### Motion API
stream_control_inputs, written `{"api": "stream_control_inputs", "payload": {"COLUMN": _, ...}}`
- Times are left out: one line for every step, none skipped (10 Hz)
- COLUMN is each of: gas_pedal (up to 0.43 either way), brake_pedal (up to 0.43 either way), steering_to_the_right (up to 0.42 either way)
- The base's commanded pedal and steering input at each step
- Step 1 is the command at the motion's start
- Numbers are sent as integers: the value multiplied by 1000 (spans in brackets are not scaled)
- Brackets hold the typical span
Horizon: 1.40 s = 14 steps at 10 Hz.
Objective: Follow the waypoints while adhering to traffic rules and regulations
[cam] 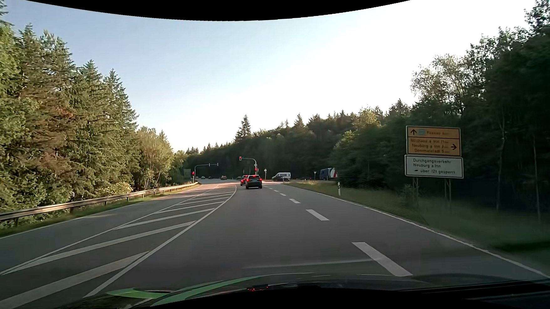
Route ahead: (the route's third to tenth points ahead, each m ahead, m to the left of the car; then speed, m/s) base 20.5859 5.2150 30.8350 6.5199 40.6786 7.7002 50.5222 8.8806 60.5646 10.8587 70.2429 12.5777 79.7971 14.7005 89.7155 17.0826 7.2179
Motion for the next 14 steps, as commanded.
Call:
{"api": "stream_control_inputs", "payload": {"gas_pedal": 0, "brake_pedal": 171, "steering_to_the_right": -8}}
{"api": "stream_control_inputs", "payload": {"gas_pedal": 0, "brake_pedal": 159, "steering_to_the_right": -10}}
{"api": "stream_control_inputs", "payload": {"gas_pedal": 0, "brake_pedal": 152, "steering_to_the_right": -11}}
{"api": "stream_control_inputs", "payload": {"gas_pedal": 0, "brake_pedal": 146, "steering_to_the_right": -13}}
{"api": "stream_control_inputs", "payload": {"gas_pedal": 0, "brake_pedal": 146, "steering_to_the_right": -15}}
{"api": "stream_control_inputs", "payload": {"gas_pedal": 0, "brake_pedal": 140, "steering_to_the_right": -18}}
{"api": "stream_control_inputs", "payload": {"gas_pedal": 0, "brake_pedal": 146, "steering_to_the_right": -19}}
{"api": "stream_control_inputs", "payload": {"gas_pedal": 0, "brake_pedal": 140, "steering_to_the_right": -19}}
{"api": "stream_control_inputs", "payload": {"gas_pedal": 0, "brake_pedal": 146, "steering_to_the_right": -20}}
{"api": "stream_control_inputs", "payload": {"gas_pedal": 0, "brake_pedal": 140, "steering_to_the_right": -20}}
{"api": "stream_control_inputs", "payload": {"gas_pedal": 0, "brake_pedal": 140, "steering_to_the_right": -20}}
{"api": "stream_control_inputs", "payload": {"gas_pedal": 0, "brake_pedal": 146, "steering_to_the_right": -20}}
{"api": "stream_control_inputs", "payload": {"gas_pedal": 0, "brake_pedal": 146, "steering_to_the_right": -19}}
{"api": "stream_control_inputs", "payload": {"gas_pedal": 0, "brake_pedal": 146, "steering_to_the_right": -19}}
